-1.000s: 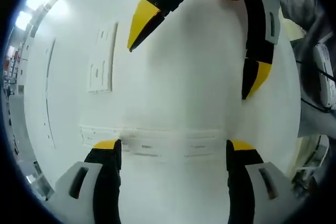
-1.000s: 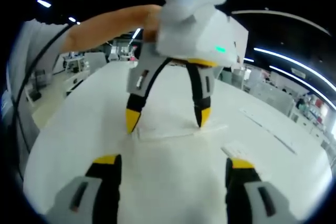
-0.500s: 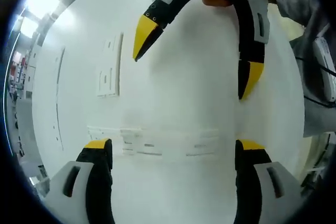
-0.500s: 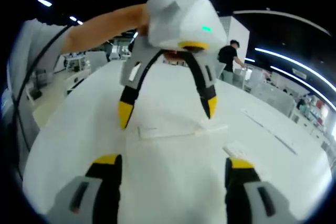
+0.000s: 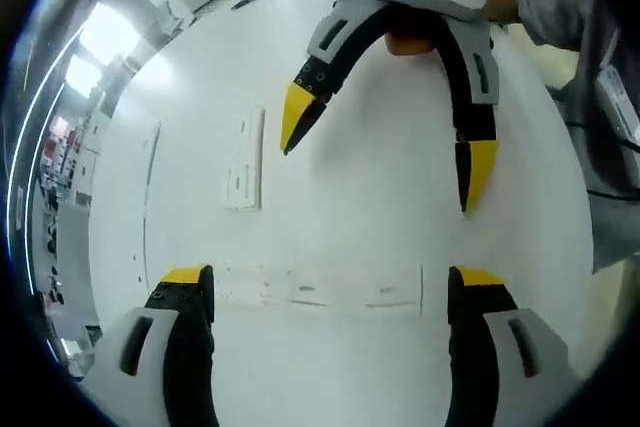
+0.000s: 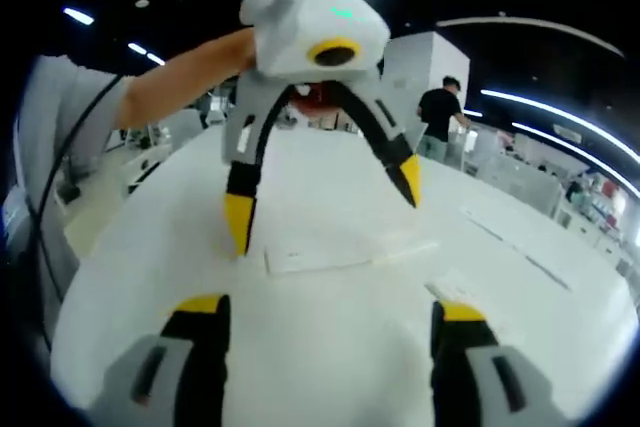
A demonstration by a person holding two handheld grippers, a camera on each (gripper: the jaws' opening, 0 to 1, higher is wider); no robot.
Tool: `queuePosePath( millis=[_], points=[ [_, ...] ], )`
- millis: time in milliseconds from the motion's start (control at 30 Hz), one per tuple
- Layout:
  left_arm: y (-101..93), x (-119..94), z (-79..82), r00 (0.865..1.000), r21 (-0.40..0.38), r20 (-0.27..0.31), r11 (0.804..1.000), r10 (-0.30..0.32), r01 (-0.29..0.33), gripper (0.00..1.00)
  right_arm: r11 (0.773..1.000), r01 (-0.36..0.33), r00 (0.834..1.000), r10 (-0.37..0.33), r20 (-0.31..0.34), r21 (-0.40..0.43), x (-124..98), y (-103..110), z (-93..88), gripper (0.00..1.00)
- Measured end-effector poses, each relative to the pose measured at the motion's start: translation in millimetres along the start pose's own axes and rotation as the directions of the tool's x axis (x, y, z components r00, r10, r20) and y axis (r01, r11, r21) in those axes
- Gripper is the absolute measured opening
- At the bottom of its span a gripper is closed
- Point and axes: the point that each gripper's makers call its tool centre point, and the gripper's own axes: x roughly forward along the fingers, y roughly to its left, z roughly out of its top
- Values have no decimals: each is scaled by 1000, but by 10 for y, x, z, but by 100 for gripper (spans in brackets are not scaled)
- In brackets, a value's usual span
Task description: Locate the socket holder cover, grip the socket holder cover, clip it into the socket holder slot.
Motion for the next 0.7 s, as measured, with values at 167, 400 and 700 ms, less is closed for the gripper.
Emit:
queuePosePath(
  millis=[167,400,700],
  points=[
    [-1,-78,138,994,-14,104,999,34,-33,95,1000,-2,1000,2,0,7,1,-3,-8,83],
    [20,-247,325,955,-75,280,994,98,-80,95,1000,-4,1000,4,12,25,-7,14,6,84],
    [-108,-386,420,866,-171,480,983,140,-64,95,999,-5,1000,4,28,44,-14,16,34,85]
  ],
)
